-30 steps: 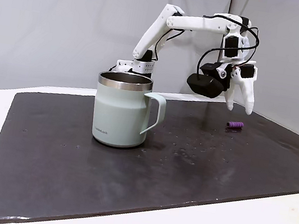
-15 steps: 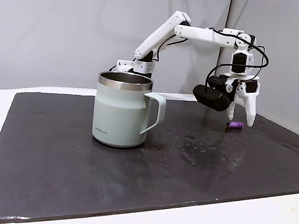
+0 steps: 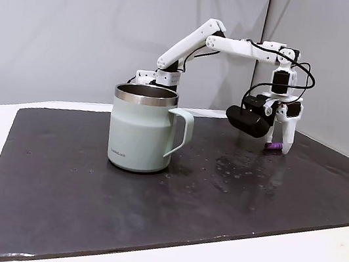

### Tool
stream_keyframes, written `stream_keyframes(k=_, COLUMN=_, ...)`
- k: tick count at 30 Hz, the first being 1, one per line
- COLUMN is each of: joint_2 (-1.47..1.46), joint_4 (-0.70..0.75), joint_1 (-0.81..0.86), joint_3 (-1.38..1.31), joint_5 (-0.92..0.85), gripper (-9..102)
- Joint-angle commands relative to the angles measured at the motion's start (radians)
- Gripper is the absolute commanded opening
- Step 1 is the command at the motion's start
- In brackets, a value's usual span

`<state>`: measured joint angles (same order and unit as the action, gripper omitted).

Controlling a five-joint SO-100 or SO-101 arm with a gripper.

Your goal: Grasp a pengrip and put it in the cup.

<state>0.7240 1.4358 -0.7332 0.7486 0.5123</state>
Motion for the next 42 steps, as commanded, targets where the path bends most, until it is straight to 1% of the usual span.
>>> stream_keyframes(k=1, joint_2=0.003, joint_4=-0.014, joint_1=0.017, joint_3=-0.032, joint_5=0.005, gripper=9)
stream_keyframes(k=4, joint_2=0.015, joint_4=-0.015, joint_1=0.031, joint_3=-0.009, joint_5=-0.002, gripper=1)
stream_keyframes(k=5, joint_2=0.017, joint_4=-0.017, joint_1=0.035, joint_3=-0.003, joint_5=-0.003, gripper=0)
stream_keyframes(k=11, joint_2=0.069, joint_4=-0.015, joint_1=0.061, joint_3=0.012, joint_5=-0.003, gripper=0)
stream_keyframes(k=23, joint_2=0.517, joint_4=-0.021, joint_1=0.063, joint_3=0.104, joint_5=-0.04, gripper=0)
stream_keyframes(k=31, joint_2=0.676, joint_4=-0.02, joint_1=0.094, joint_3=0.092, joint_5=-0.087, gripper=0)
stream_keyframes(k=36, joint_2=0.761, joint_4=0.023, joint_1=0.179, joint_3=0.155, joint_5=-0.095, gripper=0)
stream_keyframes(k=42, joint_2=0.838, joint_4=0.097, joint_1=0.377, joint_3=0.224, joint_5=-0.117, gripper=0)
